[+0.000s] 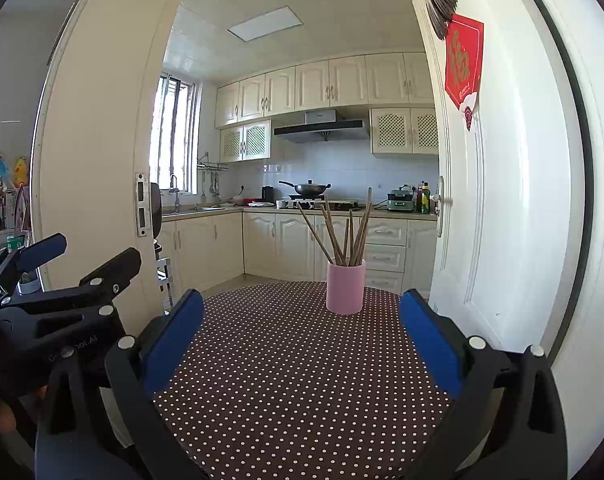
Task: Organize utensils
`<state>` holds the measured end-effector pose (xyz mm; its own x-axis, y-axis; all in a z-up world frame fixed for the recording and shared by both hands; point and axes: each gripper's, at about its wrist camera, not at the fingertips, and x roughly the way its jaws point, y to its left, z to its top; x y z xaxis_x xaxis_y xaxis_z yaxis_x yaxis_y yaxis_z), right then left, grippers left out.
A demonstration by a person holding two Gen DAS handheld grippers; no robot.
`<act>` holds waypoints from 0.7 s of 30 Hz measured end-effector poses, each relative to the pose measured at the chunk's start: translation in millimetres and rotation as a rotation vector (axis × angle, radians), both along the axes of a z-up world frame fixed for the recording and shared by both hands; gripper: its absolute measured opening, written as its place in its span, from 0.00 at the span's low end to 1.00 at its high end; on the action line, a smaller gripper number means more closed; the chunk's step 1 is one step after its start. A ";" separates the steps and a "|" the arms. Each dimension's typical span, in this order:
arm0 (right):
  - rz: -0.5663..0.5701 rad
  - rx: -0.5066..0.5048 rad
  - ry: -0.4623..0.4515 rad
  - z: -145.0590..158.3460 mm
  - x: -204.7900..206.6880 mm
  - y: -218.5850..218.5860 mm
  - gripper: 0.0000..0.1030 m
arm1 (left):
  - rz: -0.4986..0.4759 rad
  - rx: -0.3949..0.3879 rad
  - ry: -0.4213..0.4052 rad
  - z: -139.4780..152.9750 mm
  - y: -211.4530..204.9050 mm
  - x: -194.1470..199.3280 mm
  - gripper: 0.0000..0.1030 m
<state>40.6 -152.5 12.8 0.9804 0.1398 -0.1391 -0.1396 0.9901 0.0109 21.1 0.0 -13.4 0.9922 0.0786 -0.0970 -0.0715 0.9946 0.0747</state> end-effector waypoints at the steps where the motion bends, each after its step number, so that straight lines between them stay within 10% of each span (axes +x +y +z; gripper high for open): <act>1: -0.001 0.000 0.000 0.3 0.2 0.5 0.92 | 0.000 -0.001 0.001 0.8 -0.1 0.6 0.93; 21: 0.001 0.003 0.014 -2.4 1.6 4.0 0.92 | 0.005 0.000 0.016 1.8 -0.5 5.0 0.93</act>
